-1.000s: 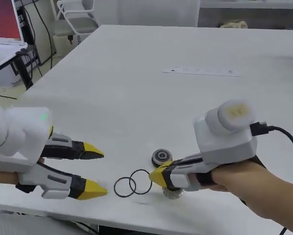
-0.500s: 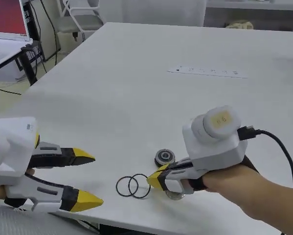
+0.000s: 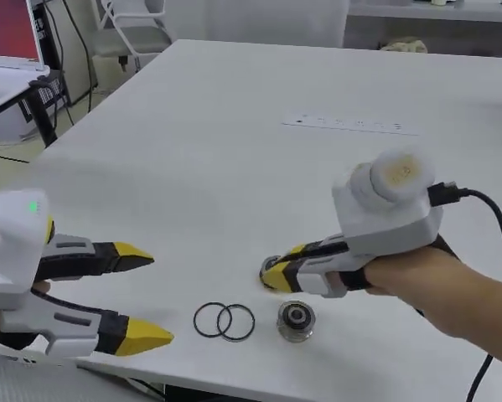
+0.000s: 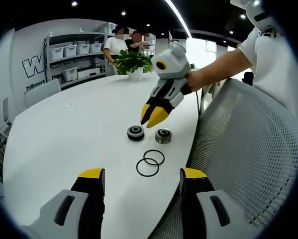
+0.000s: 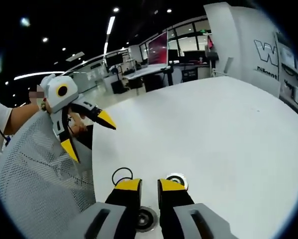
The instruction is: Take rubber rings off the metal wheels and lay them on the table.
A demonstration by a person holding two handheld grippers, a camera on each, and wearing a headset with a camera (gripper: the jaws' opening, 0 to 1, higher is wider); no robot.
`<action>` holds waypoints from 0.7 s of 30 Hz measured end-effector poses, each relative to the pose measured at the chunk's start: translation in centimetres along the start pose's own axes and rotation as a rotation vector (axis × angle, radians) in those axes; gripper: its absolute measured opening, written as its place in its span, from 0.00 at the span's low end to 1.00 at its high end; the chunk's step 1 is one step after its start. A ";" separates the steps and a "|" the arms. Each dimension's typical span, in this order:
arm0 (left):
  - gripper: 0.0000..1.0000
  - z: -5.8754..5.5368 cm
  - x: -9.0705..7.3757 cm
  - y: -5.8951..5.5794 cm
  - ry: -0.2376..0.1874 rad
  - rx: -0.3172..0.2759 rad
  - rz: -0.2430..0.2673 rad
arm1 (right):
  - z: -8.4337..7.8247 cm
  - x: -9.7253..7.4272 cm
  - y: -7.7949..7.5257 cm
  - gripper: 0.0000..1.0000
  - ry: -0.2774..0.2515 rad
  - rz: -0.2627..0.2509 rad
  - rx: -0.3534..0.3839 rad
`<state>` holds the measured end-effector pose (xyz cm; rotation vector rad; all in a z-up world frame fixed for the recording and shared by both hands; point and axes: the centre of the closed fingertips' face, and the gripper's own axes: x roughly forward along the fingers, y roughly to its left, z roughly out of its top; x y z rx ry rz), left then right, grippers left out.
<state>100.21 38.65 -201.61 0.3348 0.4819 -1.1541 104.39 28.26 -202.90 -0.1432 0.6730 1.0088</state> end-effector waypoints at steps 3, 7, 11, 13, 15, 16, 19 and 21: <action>0.62 1.0 0.1 0.2 -0.008 0.023 -0.009 | 0.8 -0.6 -1.5 0.13 -0.036 -0.034 0.017; 0.64 2.7 0.4 0.9 -0.020 0.054 -0.013 | 1.4 -0.9 -2.5 0.16 -0.069 -0.049 0.041; 0.64 4.6 1.2 1.6 -0.026 0.089 -0.021 | 1.3 -0.6 -2.9 0.24 -0.057 -0.020 0.031; 0.64 5.2 1.7 1.9 -0.018 0.113 -0.023 | 0.9 -0.5 -3.1 0.24 -0.045 -0.022 0.003; 0.64 6.2 2.4 2.0 -0.022 0.138 -0.038 | 0.5 -0.4 -3.3 0.25 -0.039 -0.022 -0.035; 0.64 6.9 2.9 1.9 -0.031 0.148 -0.050 | 0.1 -0.4 -3.3 0.26 -0.028 -0.008 -0.057; 0.63 8.0 3.9 2.0 -0.039 0.175 -0.066 | -0.9 -0.3 -3.5 0.26 -0.017 -0.016 -0.064; 0.62 8.8 5.0 2.1 -0.041 0.197 -0.081 | -1.5 -0.2 -3.6 0.25 -0.017 -0.022 -0.056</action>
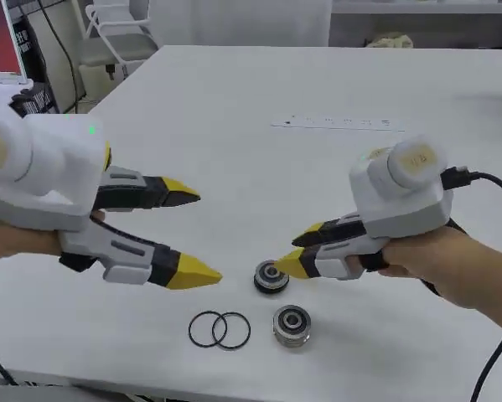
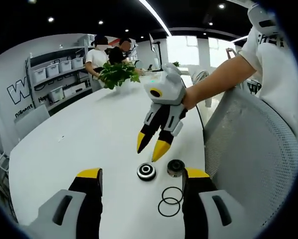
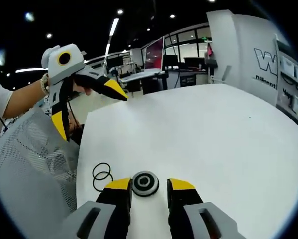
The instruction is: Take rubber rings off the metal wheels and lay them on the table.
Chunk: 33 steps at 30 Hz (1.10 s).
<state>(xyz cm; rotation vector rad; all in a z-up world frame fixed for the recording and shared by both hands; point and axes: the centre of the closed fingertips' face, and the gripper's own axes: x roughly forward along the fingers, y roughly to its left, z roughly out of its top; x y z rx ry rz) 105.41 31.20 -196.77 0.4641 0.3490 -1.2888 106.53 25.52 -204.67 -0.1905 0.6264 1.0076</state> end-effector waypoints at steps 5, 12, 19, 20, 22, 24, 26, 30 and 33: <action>0.56 1.2 2.2 0.6 -0.026 0.025 0.003 | -1.4 0.2 -0.1 0.25 0.028 0.003 -0.003; 0.46 -0.3 5.5 0.6 0.005 0.073 -0.006 | -2.0 0.6 0.1 0.23 0.039 -0.003 -0.020; 0.36 -2.3 7.3 0.4 0.034 0.025 0.008 | -2.1 1.0 0.0 0.23 0.035 -0.007 -0.031; 0.35 -2.3 7.4 0.4 0.015 -0.004 0.016 | -2.1 1.0 0.1 0.23 0.035 -0.004 -0.032; 0.31 -2.7 7.6 0.4 0.010 -0.030 0.026 | -2.1 1.1 0.2 0.23 0.035 -0.001 -0.034; 0.27 -3.1 7.9 0.2 0.023 -0.026 0.019 | -2.2 1.2 0.3 0.23 0.036 0.002 -0.034; 0.23 -3.6 8.2 0.2 0.035 -0.037 0.028 | -2.4 1.4 0.4 0.23 0.041 0.000 -0.043; 0.18 -4.3 8.7 0.0 0.059 -0.052 0.023 | -2.4 1.5 0.4 0.22 0.040 -0.002 -0.049; 0.15 -4.9 8.9 -0.2 0.079 -0.045 0.009 | -2.3 1.6 0.4 0.22 0.029 -0.001 -0.032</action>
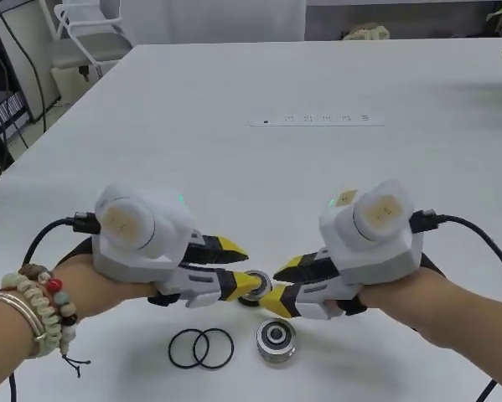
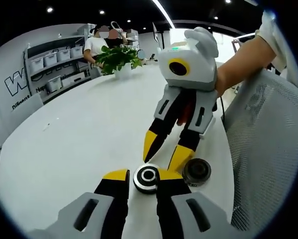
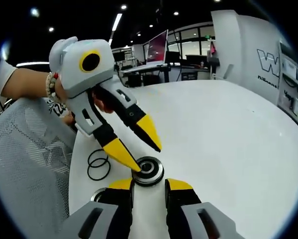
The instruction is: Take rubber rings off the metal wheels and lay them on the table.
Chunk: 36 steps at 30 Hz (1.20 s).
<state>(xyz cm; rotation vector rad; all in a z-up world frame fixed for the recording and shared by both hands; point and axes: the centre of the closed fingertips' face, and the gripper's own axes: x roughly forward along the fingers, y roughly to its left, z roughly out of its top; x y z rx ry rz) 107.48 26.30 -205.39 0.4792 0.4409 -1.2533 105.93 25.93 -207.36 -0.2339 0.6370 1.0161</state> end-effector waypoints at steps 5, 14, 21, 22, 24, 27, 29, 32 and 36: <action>0.14 -0.5 0.0 0.0 0.014 -0.019 -0.005 | -0.3 0.1 0.0 0.21 0.009 0.003 0.005; 0.07 -0.6 0.2 -0.6 0.014 -0.089 -0.035 | -0.2 0.4 0.4 0.21 0.008 0.017 -0.006; 0.07 -0.9 0.5 -0.6 0.022 -0.062 -0.032 | -0.3 0.3 0.3 0.16 0.011 0.013 -0.031; 0.07 -0.9 0.5 -0.6 0.021 -0.059 -0.034 | -0.3 0.3 0.3 0.16 0.013 0.013 -0.045; 0.07 -0.8 0.5 -0.7 0.019 -0.060 -0.034 | -0.3 0.2 0.3 0.15 0.017 0.014 -0.056; 0.07 -0.8 0.5 -0.7 0.019 -0.057 -0.033 | -0.4 0.2 0.3 0.13 0.024 0.015 -0.071; 0.07 -0.8 0.5 -0.7 0.018 -0.057 -0.033 | -0.5 0.1 0.3 0.10 0.033 0.020 -0.070; 0.07 -0.7 0.5 -0.7 0.018 -0.058 -0.031 | -0.8 -0.1 0.3 0.04 0.044 0.022 -0.085; 0.07 -0.6 0.5 -0.8 0.017 -0.054 -0.034 | -0.6 0.0 0.4 0.00 0.062 0.009 -0.129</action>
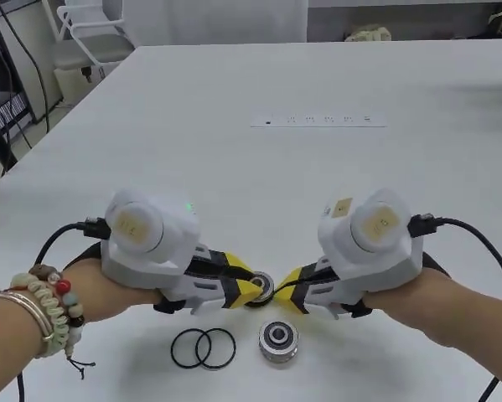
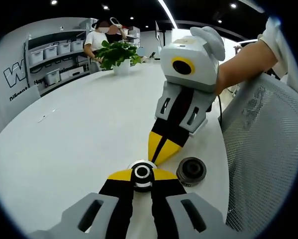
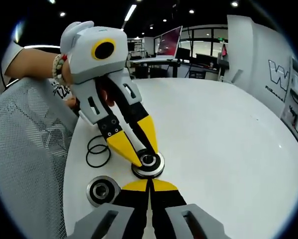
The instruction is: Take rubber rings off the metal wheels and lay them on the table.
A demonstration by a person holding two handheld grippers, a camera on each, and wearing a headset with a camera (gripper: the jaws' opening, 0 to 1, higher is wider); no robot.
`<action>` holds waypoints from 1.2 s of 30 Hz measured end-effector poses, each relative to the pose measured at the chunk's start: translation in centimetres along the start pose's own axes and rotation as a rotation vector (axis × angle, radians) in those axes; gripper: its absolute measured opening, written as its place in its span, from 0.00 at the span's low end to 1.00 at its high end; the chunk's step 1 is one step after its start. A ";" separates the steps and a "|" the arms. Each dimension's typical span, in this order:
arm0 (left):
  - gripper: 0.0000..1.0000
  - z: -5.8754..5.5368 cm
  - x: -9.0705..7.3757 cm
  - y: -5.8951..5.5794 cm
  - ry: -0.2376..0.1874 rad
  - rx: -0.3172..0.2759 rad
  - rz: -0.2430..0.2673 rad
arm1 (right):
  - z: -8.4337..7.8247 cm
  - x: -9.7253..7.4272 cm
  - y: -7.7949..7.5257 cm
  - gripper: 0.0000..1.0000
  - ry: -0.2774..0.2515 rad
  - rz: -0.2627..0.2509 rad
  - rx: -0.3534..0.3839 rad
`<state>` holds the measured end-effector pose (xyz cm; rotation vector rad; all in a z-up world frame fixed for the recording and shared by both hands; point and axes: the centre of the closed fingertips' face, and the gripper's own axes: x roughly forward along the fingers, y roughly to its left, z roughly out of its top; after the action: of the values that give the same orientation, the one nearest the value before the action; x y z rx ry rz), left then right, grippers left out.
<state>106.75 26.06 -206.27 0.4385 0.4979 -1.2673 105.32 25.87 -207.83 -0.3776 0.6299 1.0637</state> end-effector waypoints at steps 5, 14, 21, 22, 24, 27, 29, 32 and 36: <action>0.07 0.0 -0.1 0.0 0.001 0.013 -0.004 | -0.1 -0.4 0.2 0.00 -0.005 0.012 0.038; 0.07 0.1 -0.1 -0.1 -0.001 0.014 -0.003 | 0.2 0.0 0.2 0.18 -0.025 -0.002 0.060; 0.07 0.2 -0.1 -0.1 -0.006 0.013 0.001 | 0.7 0.7 0.1 0.23 -0.046 -0.027 0.072; 0.07 0.2 -0.1 -0.1 -0.006 0.012 0.003 | 0.8 0.8 0.0 0.23 -0.044 -0.031 0.075; 0.07 0.2 -0.1 -0.1 -0.007 0.014 0.004 | 0.7 0.6 0.0 0.23 -0.044 -0.028 0.065; 0.07 0.2 -0.1 -0.1 -0.009 0.017 0.002 | 0.5 0.4 -0.1 0.22 -0.042 -0.019 0.070; 0.07 0.2 -0.1 -0.2 -0.012 0.017 0.002 | 0.4 0.4 -0.1 0.22 -0.039 -0.013 0.066; 0.07 0.2 0.0 -0.2 -0.016 0.023 0.002 | 0.3 0.3 -0.1 0.21 -0.032 -0.004 0.065; 0.07 0.2 0.0 -0.2 -0.016 0.023 0.002 | 0.2 0.1 -0.2 0.19 -0.032 0.007 0.074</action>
<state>106.58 25.89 -206.08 0.4475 0.4693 -1.2747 105.55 25.98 -207.79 -0.2939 0.6410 1.0476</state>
